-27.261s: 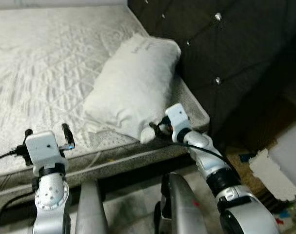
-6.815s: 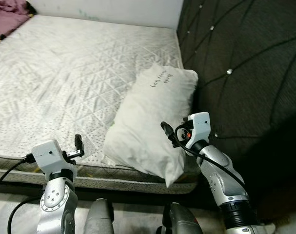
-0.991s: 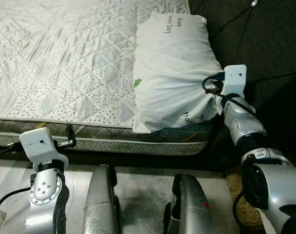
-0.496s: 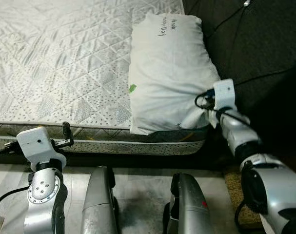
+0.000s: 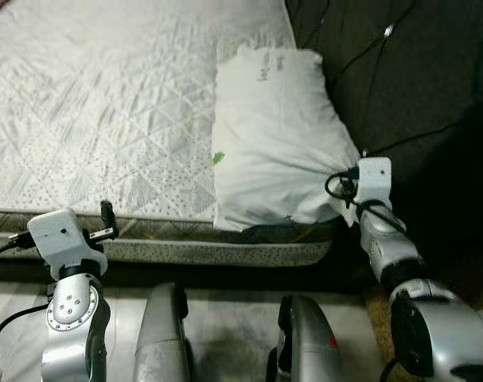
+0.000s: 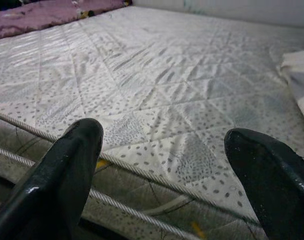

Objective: Clean up the room

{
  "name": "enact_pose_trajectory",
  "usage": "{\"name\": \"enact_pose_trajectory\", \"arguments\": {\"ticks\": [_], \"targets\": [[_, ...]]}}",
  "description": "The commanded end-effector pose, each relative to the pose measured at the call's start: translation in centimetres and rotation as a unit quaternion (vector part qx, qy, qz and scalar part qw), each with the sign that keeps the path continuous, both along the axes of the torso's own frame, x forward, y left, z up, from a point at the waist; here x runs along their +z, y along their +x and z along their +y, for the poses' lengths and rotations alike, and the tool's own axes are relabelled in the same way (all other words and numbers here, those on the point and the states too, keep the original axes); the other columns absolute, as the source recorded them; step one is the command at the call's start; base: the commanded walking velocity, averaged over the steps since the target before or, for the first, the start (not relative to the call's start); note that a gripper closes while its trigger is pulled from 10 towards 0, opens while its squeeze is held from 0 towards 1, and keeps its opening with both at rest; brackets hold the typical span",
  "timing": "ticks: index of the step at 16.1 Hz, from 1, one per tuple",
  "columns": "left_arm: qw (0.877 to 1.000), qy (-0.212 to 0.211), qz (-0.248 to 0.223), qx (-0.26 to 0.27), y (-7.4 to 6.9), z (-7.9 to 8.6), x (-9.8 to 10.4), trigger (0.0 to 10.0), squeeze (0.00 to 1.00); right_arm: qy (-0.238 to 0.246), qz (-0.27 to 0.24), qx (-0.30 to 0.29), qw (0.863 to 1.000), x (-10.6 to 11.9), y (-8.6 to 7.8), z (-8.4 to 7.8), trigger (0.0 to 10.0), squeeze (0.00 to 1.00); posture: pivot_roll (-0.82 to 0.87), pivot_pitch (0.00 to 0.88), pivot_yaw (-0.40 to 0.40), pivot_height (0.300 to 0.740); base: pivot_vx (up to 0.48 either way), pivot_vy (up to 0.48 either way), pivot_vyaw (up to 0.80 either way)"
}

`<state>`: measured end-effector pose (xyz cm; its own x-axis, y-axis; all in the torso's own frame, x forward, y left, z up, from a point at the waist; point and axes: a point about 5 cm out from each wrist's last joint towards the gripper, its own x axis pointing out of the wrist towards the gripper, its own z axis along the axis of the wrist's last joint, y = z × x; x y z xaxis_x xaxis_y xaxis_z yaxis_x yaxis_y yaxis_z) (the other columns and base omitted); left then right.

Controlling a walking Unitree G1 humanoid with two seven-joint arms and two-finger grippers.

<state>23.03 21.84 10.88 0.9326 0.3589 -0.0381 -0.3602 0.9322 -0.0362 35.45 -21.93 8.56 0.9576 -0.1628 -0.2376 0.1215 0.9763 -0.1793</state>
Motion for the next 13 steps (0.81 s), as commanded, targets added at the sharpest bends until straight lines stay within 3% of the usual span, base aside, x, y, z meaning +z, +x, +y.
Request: {"name": "enact_pose_trajectory", "arguments": {"ticks": [1,3,6,8,10,13], "targets": [[1.000,0.003,-0.002,0.009,0.1,0.2,0.0,10.0,0.00,0.005,0.007,-0.015,1.000,-0.4,-0.4,-0.3,10.0,1.00,0.03,0.000,-0.038,0.595,0.000,0.000,0.00],[1.000,0.000,-0.004,0.011,0.2,0.1,-0.2,10.0,0.00,0.015,0.040,-0.022,0.999,-1.5,-1.1,-0.3,10.0,1.00,0.02,0.000,-0.045,0.595,0.000,0.000,0.00],[1.000,-0.002,-0.008,0.012,0.6,0.1,-0.4,10.0,0.00,0.055,0.131,-0.032,0.989,-3.3,-1.9,-0.2,10.0,1.00,0.01,0.000,-0.049,0.595,0.000,0.000,0.00],[1.000,0.000,-0.014,0.011,1.0,0.2,-0.2,10.0,0.00,0.050,0.115,-0.029,0.992,-2.5,-1.5,-0.4,10.0,1.00,0.01,0.000,-0.050,0.595,0.000,0.000,0.00],[1.000,0.002,-0.022,0.013,1.4,0.4,0.1,10.0,0.00,0.019,0.057,-0.018,0.998,-0.4,-0.7,-0.3,10.0,1.00,0.01,0.000,-0.051,0.595,0.000,0.000,0.00],[0.999,0.005,-0.029,0.017,1.5,0.5,0.2,10.0,0.00,-0.011,0.007,-0.021,1.000,1.3,-0.9,-0.2,10.0,1.00,0.01,0.000,-0.051,0.595,0.000,0.000,0.00]]}}
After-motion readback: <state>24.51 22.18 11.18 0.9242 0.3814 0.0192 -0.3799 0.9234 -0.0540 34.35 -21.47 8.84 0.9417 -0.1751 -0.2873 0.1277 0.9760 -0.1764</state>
